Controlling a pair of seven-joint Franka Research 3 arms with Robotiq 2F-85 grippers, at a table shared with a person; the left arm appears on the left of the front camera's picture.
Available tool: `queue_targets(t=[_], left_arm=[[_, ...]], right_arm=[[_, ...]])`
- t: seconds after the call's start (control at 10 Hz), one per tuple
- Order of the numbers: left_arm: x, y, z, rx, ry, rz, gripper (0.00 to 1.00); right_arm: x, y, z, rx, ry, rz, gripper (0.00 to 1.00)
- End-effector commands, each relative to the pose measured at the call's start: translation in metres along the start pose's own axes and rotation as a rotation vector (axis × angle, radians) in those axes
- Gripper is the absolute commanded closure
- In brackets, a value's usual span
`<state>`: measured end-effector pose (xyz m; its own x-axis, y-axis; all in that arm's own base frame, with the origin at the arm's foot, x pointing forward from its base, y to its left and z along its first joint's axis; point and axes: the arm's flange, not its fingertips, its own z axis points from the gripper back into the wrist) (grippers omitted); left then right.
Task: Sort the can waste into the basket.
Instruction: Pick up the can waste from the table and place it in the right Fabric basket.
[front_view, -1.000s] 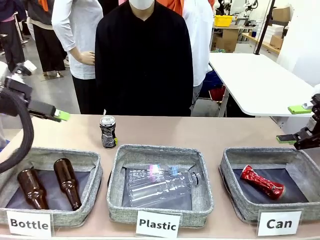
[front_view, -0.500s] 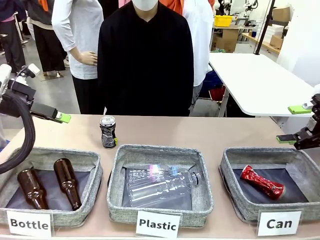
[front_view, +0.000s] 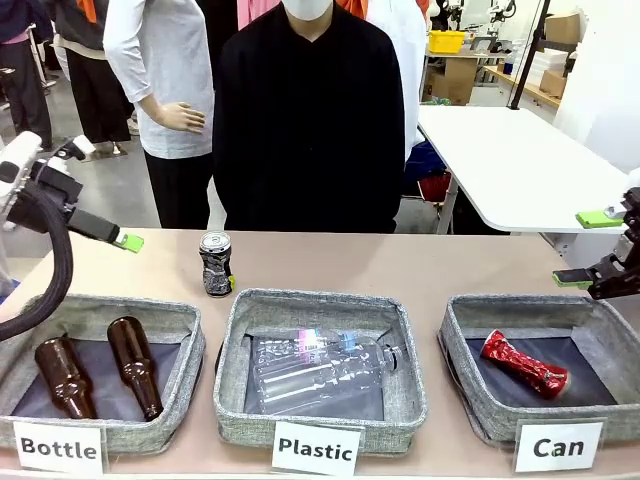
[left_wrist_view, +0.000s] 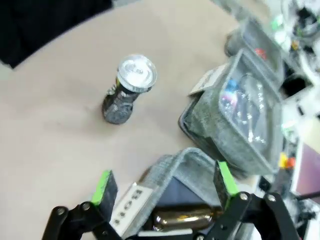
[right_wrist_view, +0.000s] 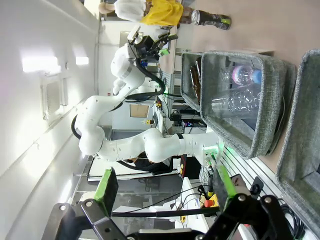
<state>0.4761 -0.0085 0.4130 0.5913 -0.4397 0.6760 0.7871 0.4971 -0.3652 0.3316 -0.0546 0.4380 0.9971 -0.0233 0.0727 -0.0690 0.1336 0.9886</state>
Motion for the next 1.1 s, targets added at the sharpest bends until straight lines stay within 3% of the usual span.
queue_targets(t=[0.0,0.5,1.0], left_arm=[[0.013,0.038,-0.013,-0.082,0.027,-0.184,0.00],[0.020,0.108,-0.080,-0.277,0.001,-0.464,0.00],[0.021,0.136,-0.136,-0.364,-0.044,-0.472,0.00]], right_arm=[[-0.001,0.001,0.002,0.001,0.008,0.029,0.00],[-0.001,0.001,0.002,0.001,0.008,0.029,0.00],[-0.001,0.001,0.002,0.001,0.008,0.029,0.00]])
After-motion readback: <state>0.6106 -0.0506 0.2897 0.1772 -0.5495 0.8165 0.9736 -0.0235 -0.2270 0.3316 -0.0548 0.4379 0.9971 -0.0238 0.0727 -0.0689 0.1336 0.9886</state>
